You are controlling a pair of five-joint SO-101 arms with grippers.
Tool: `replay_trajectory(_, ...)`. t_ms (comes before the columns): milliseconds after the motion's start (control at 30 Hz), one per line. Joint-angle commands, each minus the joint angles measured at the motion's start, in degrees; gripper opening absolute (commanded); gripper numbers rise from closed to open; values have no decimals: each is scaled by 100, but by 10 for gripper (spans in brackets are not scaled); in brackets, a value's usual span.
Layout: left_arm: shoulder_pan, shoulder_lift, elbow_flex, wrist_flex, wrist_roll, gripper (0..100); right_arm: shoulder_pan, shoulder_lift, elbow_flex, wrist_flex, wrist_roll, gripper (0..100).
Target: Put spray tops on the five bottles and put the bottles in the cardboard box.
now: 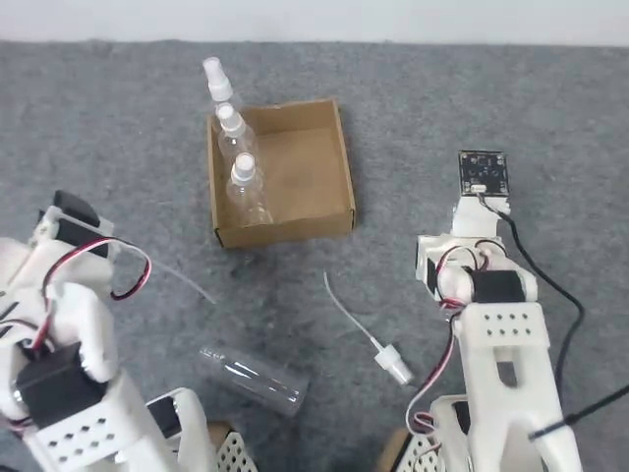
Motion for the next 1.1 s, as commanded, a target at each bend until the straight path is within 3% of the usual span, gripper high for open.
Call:
replay_trajectory(0,255,-114,-48,-141,44,12,-66,-875,62,-22,0,176)
replay_trajectory(100,607,-123,-48,-132,26,12,-75,-1332,299,-57,158,173)
replay_trajectory(300,633,-123,-57,-141,35,12,-92,-1974,668,-66,343,173)
replay_trajectory(467,624,-185,-40,-141,35,12,-514,-2299,879,-66,352,173)
replay_trajectory(600,651,-888,277,-193,35,12,-602,-2448,967,-66,352,173)
replay_trajectory(767,668,-1837,1051,-826,53,12,-611,-2484,976,-66,352,173)
replay_trajectory(1067,747,-2101,1218,-879,53,12,-1051,-2484,1073,-57,352,173)
